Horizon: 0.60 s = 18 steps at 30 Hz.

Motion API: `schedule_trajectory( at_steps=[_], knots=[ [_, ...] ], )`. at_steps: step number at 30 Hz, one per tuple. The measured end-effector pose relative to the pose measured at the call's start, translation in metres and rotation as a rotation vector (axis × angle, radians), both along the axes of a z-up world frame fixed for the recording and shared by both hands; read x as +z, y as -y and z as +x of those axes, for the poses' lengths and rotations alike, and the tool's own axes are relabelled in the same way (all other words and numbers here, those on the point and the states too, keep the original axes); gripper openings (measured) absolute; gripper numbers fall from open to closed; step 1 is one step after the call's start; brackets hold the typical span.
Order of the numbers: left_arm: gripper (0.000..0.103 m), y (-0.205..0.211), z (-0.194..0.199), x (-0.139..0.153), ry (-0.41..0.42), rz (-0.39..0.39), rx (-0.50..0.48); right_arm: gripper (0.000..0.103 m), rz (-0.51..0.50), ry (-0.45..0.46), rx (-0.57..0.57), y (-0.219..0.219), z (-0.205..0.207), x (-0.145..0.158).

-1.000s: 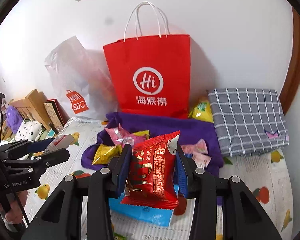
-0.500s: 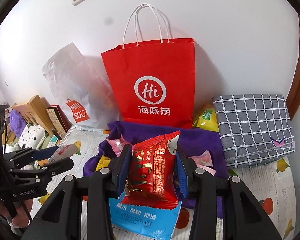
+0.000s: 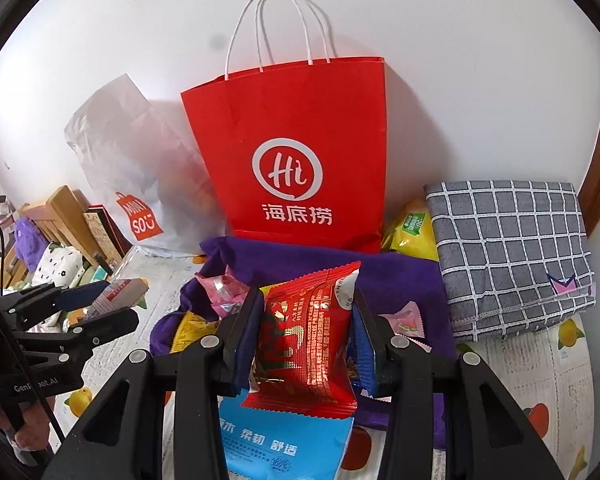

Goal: Organize snacks

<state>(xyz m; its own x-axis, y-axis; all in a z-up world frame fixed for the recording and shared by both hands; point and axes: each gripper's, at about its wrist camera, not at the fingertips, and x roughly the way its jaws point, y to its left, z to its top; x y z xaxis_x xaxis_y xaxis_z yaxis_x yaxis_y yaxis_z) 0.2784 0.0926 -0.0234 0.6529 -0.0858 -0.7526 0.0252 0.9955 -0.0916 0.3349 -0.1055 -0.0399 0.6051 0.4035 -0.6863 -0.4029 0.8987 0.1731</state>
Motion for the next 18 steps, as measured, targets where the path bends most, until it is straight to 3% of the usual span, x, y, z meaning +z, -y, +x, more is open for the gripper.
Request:
schedule_trajectory(
  at_steps=[18],
  knots=[
    [0.056, 0.014, 0.028, -0.01, 0.002, 0.059, -0.061, 0.042, -0.048, -0.046, -0.078, 0.025, 0.03, -0.024]
  ],
)
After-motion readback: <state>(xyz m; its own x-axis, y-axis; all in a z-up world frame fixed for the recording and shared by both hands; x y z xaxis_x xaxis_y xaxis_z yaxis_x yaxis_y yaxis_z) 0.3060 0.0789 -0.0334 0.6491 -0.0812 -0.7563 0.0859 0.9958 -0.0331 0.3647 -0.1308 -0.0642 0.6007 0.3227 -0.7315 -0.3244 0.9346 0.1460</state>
